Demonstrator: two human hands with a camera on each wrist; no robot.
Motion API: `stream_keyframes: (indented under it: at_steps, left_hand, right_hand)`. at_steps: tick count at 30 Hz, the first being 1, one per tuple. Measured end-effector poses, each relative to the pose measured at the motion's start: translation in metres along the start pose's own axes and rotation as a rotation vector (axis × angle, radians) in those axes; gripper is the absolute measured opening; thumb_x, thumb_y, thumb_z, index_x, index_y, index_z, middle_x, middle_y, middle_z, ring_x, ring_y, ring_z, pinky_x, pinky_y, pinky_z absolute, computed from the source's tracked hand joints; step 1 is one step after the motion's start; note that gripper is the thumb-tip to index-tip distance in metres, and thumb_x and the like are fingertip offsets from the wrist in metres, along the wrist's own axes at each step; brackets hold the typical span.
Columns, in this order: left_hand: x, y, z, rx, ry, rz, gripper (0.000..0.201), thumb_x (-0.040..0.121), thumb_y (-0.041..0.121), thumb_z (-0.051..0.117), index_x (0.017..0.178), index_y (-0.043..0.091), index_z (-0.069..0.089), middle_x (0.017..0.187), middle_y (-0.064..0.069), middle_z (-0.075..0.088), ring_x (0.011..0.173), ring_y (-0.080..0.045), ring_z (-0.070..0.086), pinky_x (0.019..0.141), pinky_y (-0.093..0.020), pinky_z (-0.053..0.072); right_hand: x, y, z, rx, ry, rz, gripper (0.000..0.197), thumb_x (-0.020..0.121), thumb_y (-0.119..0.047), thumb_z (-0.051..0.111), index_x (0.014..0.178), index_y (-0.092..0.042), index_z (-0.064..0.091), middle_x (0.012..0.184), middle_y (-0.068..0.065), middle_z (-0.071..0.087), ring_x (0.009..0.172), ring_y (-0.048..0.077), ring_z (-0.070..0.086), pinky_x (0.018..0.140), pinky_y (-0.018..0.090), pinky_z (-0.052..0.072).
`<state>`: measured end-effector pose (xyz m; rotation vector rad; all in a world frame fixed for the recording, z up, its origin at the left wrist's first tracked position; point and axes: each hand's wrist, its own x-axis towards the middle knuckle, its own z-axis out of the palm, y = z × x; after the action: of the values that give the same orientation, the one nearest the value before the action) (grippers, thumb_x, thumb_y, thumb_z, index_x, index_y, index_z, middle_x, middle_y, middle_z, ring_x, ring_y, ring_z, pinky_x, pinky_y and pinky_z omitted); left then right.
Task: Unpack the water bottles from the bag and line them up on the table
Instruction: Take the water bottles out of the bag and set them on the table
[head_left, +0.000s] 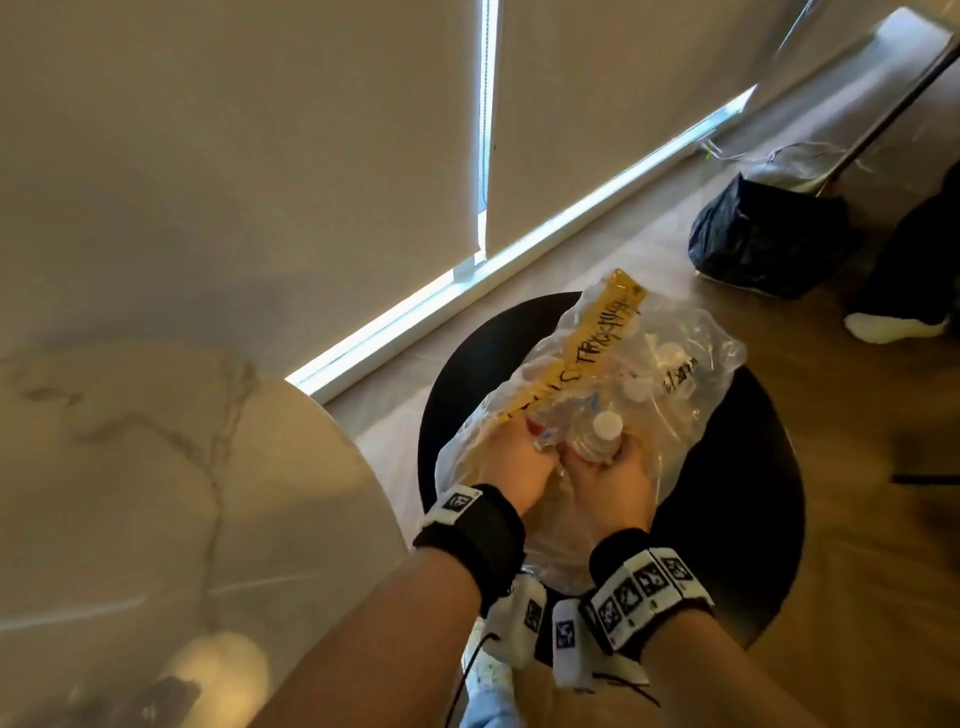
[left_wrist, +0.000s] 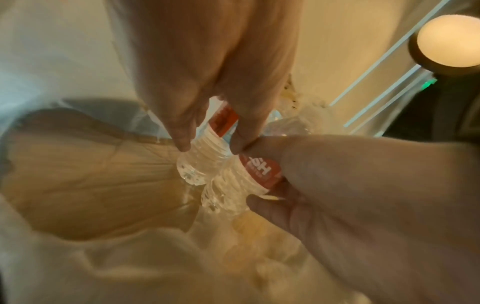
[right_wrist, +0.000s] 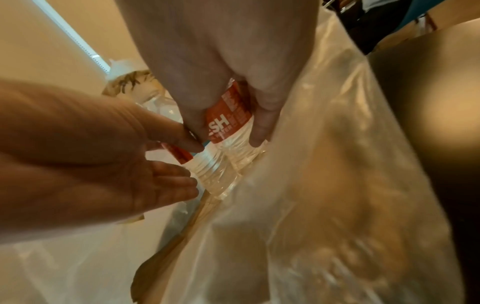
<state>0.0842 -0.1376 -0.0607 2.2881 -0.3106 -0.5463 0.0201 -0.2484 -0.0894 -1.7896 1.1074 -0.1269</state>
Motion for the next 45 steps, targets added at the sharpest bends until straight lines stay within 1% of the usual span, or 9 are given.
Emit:
stream_keyframes:
  at_steps: [4, 11, 19, 23, 28, 33, 36, 40, 45]
  left_hand:
    - [0.005, 0.007, -0.009, -0.026, -0.064, -0.032, 0.048, 0.099, 0.025, 0.074, 0.144, 0.031, 0.058, 0.132, 0.008, 0.063, 0.118, -0.011, 0.059, 0.100, -0.017, 0.041]
    - [-0.057, -0.014, -0.027, -0.196, -0.042, -0.026, 0.070, 0.086, 0.036, 0.083, 0.143, 0.025, 0.043, 0.139, -0.002, 0.066, 0.124, -0.018, 0.065, 0.105, -0.036, 0.058]
    - [-0.281, -0.114, -0.099, -0.433, 0.072, -0.265, 0.071, 0.079, 0.035, 0.085, 0.140, 0.044, 0.049, 0.116, 0.032, 0.065, 0.105, 0.030, 0.058, 0.109, -0.032, 0.060]
    - [-0.390, -0.183, -0.137, -0.433, 0.243, -0.454, 0.058, 0.085, 0.015, 0.089, 0.124, 0.044, 0.057, 0.111, 0.022, 0.072, 0.097, 0.020, 0.066, 0.076, -0.003, 0.058]
    - [-0.447, -0.252, -0.190, -0.359, 0.470, -0.563, 0.046, 0.084, 0.020, 0.090, 0.105, 0.047, 0.059, 0.107, 0.012, 0.077, 0.102, -0.012, 0.074, 0.078, -0.018, 0.056]
    - [-0.442, -0.274, -0.223, -0.390, 0.507, -0.461, 0.046, 0.091, 0.018, 0.085, 0.120, 0.038, 0.055, 0.105, 0.020, 0.070, 0.086, 0.021, 0.065, 0.066, 0.009, 0.048]
    - [-0.442, -0.276, -0.225, -0.373, 0.509, -0.459, 0.050, 0.089, 0.020, 0.087, 0.123, 0.039, 0.055, 0.117, 0.008, 0.072, 0.097, 0.004, 0.067, 0.074, 0.000, 0.053]
    - [-0.460, -0.280, -0.211, -0.186, 0.281, -0.619, 0.050, 0.090, 0.039, 0.083, 0.135, 0.026, 0.064, 0.125, 0.001, 0.075, 0.113, -0.019, 0.070, 0.090, -0.027, 0.052]
    - [-0.463, -0.255, -0.184, 0.023, 0.032, -0.574, 0.023, 0.098, 0.056, 0.067, 0.112, 0.042, 0.055, 0.072, 0.024, 0.063, 0.063, 0.010, 0.058, 0.070, 0.002, 0.045]
  right_hand:
    - [0.001, 0.014, -0.004, -0.056, -0.047, -0.098, 0.050, 0.075, -0.043, 0.076, 0.118, -0.030, 0.053, 0.101, -0.010, 0.068, 0.087, 0.012, 0.066, 0.075, 0.029, 0.053]
    - [-0.056, -0.025, -0.042, -0.417, -0.175, -0.444, 0.041, 0.094, -0.032, 0.058, 0.131, -0.018, 0.047, 0.118, 0.000, 0.063, 0.103, 0.016, 0.059, 0.086, 0.032, 0.047]
    - [-0.234, -0.051, -0.023, -0.293, -0.717, -0.537, 0.042, 0.074, -0.035, 0.082, 0.109, -0.033, 0.058, 0.095, -0.015, 0.070, 0.090, -0.003, 0.066, 0.073, 0.011, 0.053]
    - [-0.330, -0.019, 0.046, -0.298, -0.936, -0.487, 0.046, 0.075, -0.049, 0.077, 0.113, -0.037, 0.053, 0.102, -0.015, 0.070, 0.094, 0.000, 0.067, 0.080, 0.030, 0.059]
    - [-0.414, 0.000, 0.132, -0.322, -0.917, -0.470, 0.052, 0.067, -0.057, 0.073, 0.112, -0.040, 0.053, 0.103, -0.014, 0.070, 0.092, 0.009, 0.068, 0.081, 0.039, 0.058]
    - [-0.450, -0.002, 0.181, -0.244, -0.809, -0.427, 0.051, 0.070, -0.036, 0.080, 0.113, -0.023, 0.054, 0.105, -0.004, 0.067, 0.095, 0.017, 0.066, 0.072, 0.025, 0.053]
    - [-0.455, -0.003, 0.185, -0.237, -0.772, -0.410, 0.058, 0.070, -0.033, 0.082, 0.118, -0.024, 0.052, 0.112, -0.002, 0.066, 0.102, 0.020, 0.066, 0.083, 0.034, 0.055]
    - [-0.439, 0.003, 0.160, -0.393, -0.849, -0.370, 0.091, 0.065, -0.040, 0.082, 0.143, -0.022, 0.038, 0.134, -0.006, 0.053, 0.122, 0.017, 0.054, 0.103, 0.039, 0.047]
    - [-0.371, 0.005, 0.090, -0.339, -0.656, -0.314, 0.038, 0.088, -0.041, 0.067, 0.122, -0.026, 0.058, 0.115, -0.009, 0.063, 0.107, 0.013, 0.062, 0.094, 0.036, 0.052]
